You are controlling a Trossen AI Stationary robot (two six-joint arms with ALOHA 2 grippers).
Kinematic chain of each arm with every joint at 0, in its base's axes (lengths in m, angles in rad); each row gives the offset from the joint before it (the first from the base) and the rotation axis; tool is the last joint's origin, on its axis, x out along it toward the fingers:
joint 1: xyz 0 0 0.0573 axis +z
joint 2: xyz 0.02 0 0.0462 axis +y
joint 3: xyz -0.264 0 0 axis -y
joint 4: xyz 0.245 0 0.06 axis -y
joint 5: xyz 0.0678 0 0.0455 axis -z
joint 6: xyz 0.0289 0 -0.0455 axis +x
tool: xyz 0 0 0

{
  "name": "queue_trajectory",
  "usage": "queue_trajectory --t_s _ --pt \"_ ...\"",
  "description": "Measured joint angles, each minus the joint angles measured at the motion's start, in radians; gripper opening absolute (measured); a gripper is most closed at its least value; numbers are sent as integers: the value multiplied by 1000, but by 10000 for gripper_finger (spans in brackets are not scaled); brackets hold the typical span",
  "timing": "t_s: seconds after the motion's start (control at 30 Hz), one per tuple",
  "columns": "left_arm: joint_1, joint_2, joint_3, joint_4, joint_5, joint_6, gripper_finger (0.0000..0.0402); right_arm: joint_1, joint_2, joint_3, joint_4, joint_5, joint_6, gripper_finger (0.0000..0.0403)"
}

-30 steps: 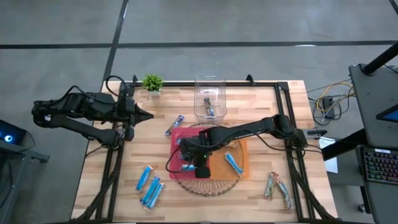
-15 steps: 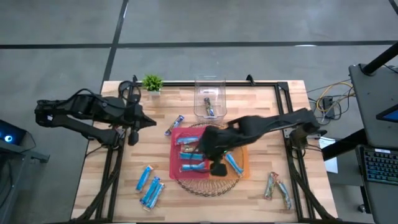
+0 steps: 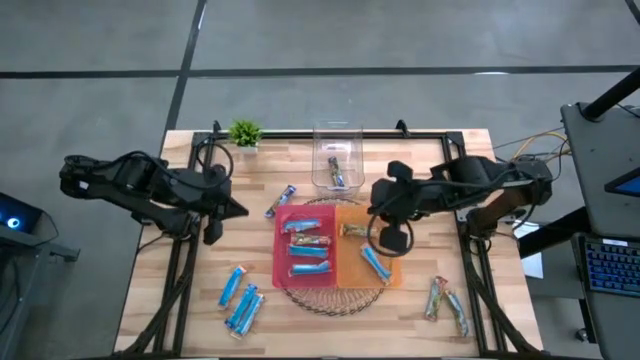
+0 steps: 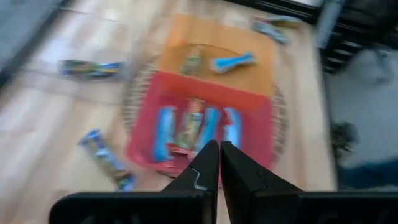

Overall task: Pick and place Granola Bars by type
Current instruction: Put the blue granola bar into the transparent bin

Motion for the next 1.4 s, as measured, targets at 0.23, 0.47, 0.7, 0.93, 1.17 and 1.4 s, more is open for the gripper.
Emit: queue_trajectory --t_s 0.23,0.47,0.7,0.93,1.17,1.4 --pt "1 4 0 -43 -111 -87 0 0 -21 -36 -5 11 12 8" --pt "73 55 11 -108 -302 -203 0 0 -21 -118 -4 11 25 8" --pt "242 151 70 -107 -297 -178 0 0 -21 -158 -1 8 80 8" --pt "491 220 116 -102 -132 -130 2 29 -50 -159 -1 6 143 8" --pt "629 284 113 -102 74 -70 59 69 -99 -161 -2 23 227 8" --pt "660 395 113 -106 73 -68 153 122 -135 -162 -6 124 292 8"
